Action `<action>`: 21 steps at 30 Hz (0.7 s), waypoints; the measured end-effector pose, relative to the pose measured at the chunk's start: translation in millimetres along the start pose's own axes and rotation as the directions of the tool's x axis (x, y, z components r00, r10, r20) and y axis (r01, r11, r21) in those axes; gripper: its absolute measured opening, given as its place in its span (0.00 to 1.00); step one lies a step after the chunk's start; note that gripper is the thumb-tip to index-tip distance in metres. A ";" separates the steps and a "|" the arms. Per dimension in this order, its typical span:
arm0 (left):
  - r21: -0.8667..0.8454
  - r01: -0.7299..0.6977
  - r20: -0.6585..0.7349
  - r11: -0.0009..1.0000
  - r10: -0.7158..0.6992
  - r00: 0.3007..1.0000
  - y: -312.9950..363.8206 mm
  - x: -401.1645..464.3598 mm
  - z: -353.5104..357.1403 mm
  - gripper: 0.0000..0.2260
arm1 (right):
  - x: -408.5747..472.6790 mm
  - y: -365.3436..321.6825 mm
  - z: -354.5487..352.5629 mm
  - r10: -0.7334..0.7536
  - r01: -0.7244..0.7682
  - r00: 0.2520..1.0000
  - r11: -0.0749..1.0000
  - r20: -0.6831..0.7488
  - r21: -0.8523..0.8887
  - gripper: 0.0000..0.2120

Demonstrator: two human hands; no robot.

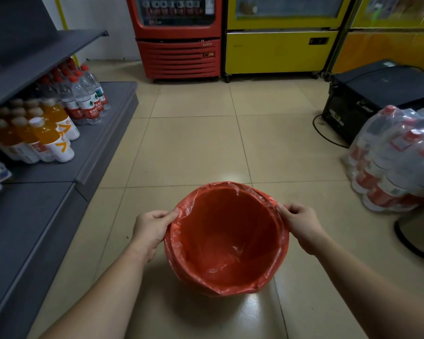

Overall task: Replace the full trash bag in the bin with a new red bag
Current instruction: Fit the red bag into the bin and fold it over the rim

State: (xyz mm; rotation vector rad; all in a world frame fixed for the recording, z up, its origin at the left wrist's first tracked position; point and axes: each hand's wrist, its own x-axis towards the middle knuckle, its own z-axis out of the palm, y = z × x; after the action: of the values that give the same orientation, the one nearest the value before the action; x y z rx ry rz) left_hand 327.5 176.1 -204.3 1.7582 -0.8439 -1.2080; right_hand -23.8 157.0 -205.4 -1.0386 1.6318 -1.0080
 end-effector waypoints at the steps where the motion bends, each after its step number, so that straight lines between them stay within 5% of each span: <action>1: 0.022 -0.017 -0.028 1.000 0.018 0.999 -0.5 1.0 0.5 0.08 | -0.3 0.7 -0.2 -0.004 0.004 1.000 1.000 -0.005 0.001 0.18; 5: 0.015 -0.008 -0.087 1.000 0.009 0.996 -0.3 5.4 2.5 0.08 | -3.1 4.1 -3.3 0.024 -0.024 1.000 1.000 0.016 0.017 0.14; 11: -0.043 0.191 -0.019 0.981 -0.192 0.981 -5.1 4.2 7.6 0.11 | -7.6 11.3 -3.2 0.095 -0.095 0.995 0.995 0.042 -0.004 0.15; 15: 0.065 0.076 -0.065 0.995 -0.072 0.995 11.7 17.6 1.1 0.12 | 2.5 -6.3 -9.9 0.059 -0.056 0.997 0.997 0.049 -0.049 0.13; 21: 0.293 -0.057 0.155 0.954 0.012 0.988 43.0 36.3 20.6 0.19 | 31.8 -46.2 15.4 -0.060 0.145 0.977 0.889 0.204 -0.435 0.16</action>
State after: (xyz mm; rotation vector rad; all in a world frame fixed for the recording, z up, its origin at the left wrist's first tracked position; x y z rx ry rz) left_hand 316.2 120.8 -184.3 1.8950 -1.1935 -1.2543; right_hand -7.6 110.5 -174.4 -1.4943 1.7045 -0.5824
